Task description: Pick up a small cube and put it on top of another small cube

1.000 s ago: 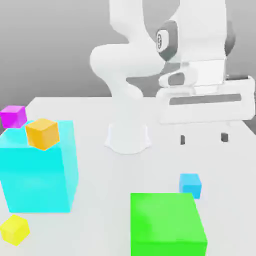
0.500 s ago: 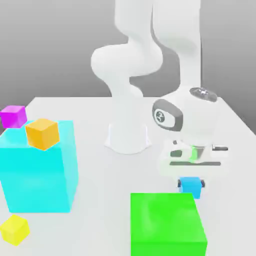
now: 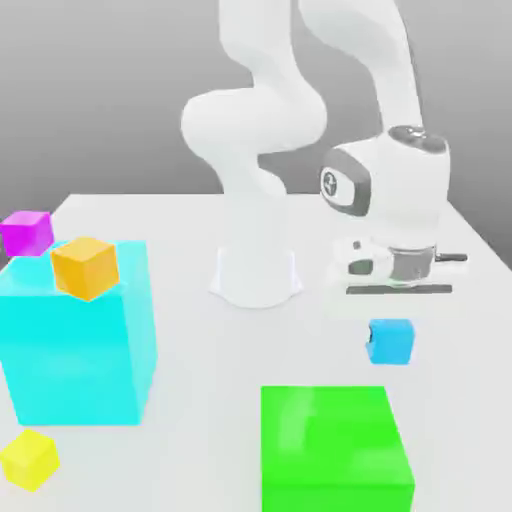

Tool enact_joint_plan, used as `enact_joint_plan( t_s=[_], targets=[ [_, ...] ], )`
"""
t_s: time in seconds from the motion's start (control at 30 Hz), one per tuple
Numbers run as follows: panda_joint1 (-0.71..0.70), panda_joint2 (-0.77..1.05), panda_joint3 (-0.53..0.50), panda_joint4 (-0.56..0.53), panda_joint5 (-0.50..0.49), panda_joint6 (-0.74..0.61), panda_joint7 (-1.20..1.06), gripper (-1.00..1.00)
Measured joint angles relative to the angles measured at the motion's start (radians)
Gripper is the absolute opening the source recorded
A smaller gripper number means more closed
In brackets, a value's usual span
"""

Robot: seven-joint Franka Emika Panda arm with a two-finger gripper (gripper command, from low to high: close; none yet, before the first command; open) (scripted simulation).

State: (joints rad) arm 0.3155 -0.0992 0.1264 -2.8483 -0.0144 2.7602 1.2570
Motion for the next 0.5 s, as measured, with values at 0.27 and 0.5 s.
enact_joint_plan(
  t_s=[0.27, 0.5],
  targets=[
    [-0.260, -0.171, -0.242, 0.184, -0.128, -0.338, -0.206, -1.00],
    [-0.491, -0.327, -0.432, 0.311, -0.211, -0.608, -0.337, -1.00]
  ],
)
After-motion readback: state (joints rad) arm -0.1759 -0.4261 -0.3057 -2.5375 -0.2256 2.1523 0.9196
